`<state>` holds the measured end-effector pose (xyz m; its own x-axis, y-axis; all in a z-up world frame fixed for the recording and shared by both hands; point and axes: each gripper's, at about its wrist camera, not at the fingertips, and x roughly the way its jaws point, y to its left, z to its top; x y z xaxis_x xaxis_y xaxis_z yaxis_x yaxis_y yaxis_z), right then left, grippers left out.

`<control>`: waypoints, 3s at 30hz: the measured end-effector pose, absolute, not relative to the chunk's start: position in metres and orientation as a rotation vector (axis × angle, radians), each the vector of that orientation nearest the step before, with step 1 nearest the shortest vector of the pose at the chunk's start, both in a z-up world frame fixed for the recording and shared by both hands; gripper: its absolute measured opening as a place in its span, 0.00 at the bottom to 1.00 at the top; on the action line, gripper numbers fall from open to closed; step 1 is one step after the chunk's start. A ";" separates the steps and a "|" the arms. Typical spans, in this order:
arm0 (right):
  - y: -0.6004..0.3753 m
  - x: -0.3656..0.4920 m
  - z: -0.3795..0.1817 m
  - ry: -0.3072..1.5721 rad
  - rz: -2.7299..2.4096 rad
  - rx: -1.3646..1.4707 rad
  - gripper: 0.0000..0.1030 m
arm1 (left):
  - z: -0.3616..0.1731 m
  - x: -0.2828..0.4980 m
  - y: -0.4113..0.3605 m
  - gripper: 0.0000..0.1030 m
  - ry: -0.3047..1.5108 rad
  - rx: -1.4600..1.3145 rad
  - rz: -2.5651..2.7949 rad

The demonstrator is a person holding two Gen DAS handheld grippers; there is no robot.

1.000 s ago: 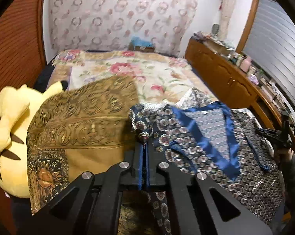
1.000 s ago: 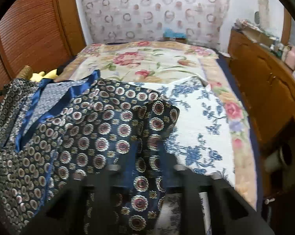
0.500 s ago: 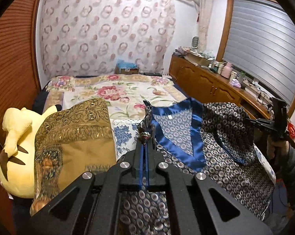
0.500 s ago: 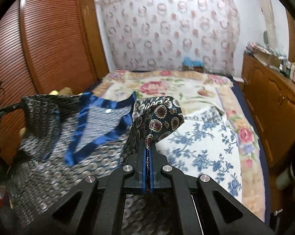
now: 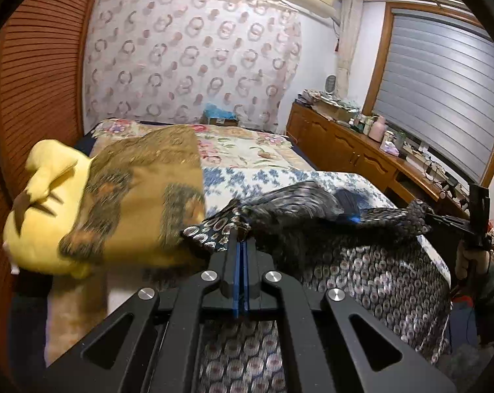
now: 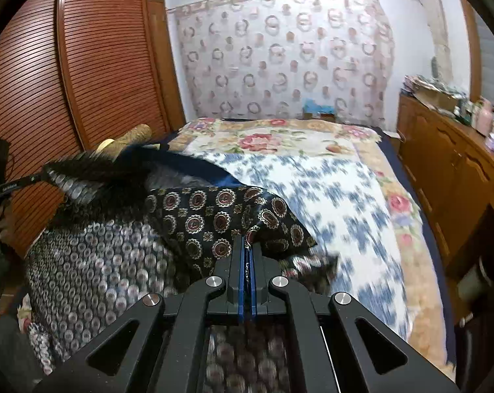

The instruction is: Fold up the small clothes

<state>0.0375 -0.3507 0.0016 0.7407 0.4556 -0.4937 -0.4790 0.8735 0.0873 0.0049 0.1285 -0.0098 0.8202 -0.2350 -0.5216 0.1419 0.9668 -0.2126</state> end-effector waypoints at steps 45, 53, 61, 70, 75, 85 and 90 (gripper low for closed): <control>-0.374 0.051 0.016 0.602 0.407 -0.128 0.53 | -0.055 0.049 0.145 0.67 0.776 -0.001 -0.127; -0.368 0.070 -0.003 0.679 0.419 -0.124 0.53 | -0.081 0.049 0.138 0.67 0.858 0.008 -0.144; -0.369 0.085 -0.016 0.738 0.416 -0.097 0.53 | -0.098 0.049 0.131 0.67 0.919 0.019 -0.157; -0.363 0.085 -0.021 0.756 0.451 -0.086 0.53 | -0.101 0.039 0.131 0.67 0.911 -0.042 -0.186; -0.362 0.082 -0.022 0.760 0.462 -0.091 0.45 | -0.102 0.032 0.128 0.63 0.894 -0.048 -0.210; -0.353 0.059 -0.013 0.709 0.527 -0.089 0.08 | -0.089 0.011 0.116 0.09 0.860 -0.037 -0.298; -0.361 0.024 0.028 0.568 0.496 -0.074 0.06 | -0.036 -0.016 0.116 0.08 0.698 -0.078 -0.327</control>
<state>0.0236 -0.3612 0.0283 0.7291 0.4299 -0.5325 -0.4698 0.8802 0.0675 -0.0158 0.1159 -0.0362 0.7175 -0.3214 -0.6180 0.2696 0.9462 -0.1791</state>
